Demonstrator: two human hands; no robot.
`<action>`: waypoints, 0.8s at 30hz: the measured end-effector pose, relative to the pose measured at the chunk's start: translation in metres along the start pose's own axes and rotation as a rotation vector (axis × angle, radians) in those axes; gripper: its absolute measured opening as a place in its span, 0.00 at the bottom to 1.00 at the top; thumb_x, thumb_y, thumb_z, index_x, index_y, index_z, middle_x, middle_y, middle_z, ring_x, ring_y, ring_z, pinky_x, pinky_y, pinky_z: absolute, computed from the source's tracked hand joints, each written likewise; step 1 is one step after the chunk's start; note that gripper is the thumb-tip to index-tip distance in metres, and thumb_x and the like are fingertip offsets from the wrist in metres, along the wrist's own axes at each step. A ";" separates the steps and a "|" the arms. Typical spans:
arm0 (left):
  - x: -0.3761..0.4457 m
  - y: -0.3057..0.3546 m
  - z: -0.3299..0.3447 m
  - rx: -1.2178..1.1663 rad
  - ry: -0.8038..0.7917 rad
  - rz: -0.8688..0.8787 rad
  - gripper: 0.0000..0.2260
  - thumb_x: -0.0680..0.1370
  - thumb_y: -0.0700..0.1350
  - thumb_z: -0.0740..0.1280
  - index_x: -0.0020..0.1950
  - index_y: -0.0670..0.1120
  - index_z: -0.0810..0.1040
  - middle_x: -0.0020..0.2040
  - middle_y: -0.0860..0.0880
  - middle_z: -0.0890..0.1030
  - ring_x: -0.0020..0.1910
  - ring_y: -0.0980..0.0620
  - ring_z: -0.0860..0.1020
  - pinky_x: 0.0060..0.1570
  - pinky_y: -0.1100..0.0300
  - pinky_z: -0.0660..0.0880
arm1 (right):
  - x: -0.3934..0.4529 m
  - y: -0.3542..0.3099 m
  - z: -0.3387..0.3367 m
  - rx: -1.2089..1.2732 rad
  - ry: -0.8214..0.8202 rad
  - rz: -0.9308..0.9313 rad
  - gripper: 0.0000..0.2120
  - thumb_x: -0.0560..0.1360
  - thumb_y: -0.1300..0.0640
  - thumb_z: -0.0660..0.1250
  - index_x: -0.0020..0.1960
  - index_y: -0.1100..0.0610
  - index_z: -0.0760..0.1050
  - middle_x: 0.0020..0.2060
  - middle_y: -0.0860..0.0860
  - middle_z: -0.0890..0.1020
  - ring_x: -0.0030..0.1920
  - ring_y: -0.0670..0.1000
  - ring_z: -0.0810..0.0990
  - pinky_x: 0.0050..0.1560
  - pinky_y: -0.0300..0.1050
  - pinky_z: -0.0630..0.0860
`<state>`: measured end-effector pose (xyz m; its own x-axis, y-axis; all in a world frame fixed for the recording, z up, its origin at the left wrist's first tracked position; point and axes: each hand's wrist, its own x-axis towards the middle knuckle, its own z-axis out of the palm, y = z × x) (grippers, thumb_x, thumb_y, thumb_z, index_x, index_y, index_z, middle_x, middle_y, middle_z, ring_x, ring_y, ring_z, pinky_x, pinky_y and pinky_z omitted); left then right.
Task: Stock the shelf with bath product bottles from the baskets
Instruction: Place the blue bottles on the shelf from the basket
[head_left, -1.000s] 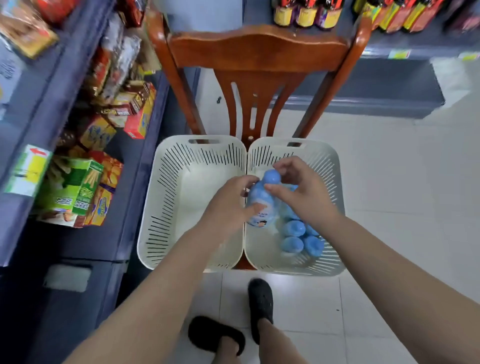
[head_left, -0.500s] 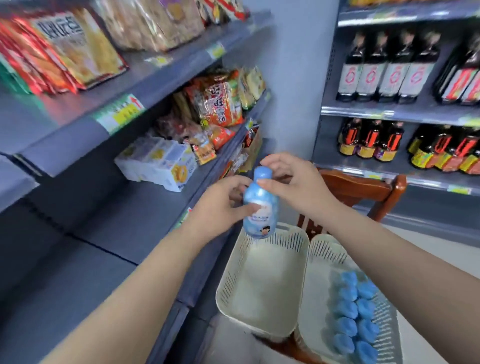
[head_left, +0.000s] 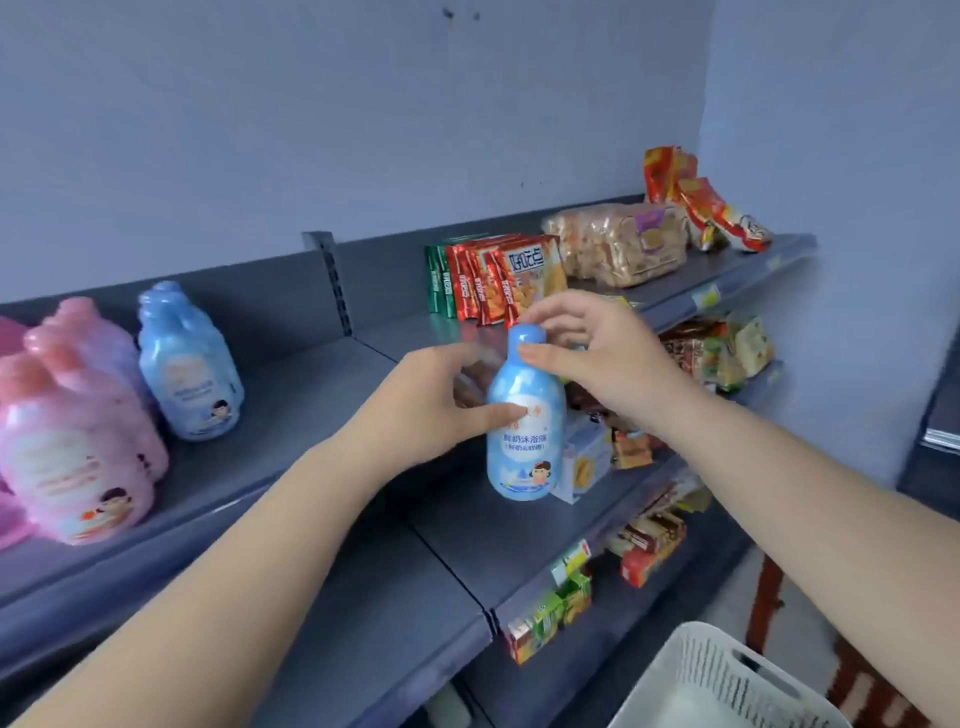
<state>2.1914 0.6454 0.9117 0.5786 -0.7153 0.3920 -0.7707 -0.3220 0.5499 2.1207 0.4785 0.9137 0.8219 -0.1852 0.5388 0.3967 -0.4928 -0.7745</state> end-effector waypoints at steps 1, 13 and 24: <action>-0.005 -0.002 -0.014 0.024 0.028 -0.008 0.12 0.70 0.48 0.75 0.51 0.51 0.79 0.42 0.53 0.81 0.38 0.55 0.78 0.38 0.69 0.72 | 0.008 -0.008 0.010 0.012 -0.022 -0.017 0.09 0.71 0.64 0.71 0.46 0.53 0.76 0.40 0.45 0.81 0.39 0.39 0.78 0.44 0.29 0.74; -0.063 -0.035 -0.132 0.275 0.242 -0.118 0.14 0.70 0.49 0.74 0.53 0.46 0.79 0.42 0.52 0.81 0.39 0.56 0.78 0.41 0.68 0.74 | 0.076 -0.071 0.119 0.130 -0.246 -0.162 0.07 0.71 0.63 0.71 0.45 0.53 0.76 0.38 0.46 0.81 0.40 0.43 0.79 0.48 0.40 0.75; -0.058 -0.054 -0.196 0.499 0.232 -0.367 0.11 0.71 0.44 0.73 0.52 0.45 0.82 0.40 0.53 0.80 0.40 0.59 0.79 0.45 0.67 0.75 | 0.129 -0.081 0.188 0.068 -0.390 -0.207 0.06 0.72 0.59 0.71 0.48 0.55 0.76 0.39 0.47 0.80 0.44 0.48 0.79 0.50 0.44 0.76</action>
<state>2.2520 0.8258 1.0042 0.8268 -0.3698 0.4238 -0.5113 -0.8082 0.2922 2.2718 0.6540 0.9837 0.8101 0.2524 0.5292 0.5841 -0.4263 -0.6908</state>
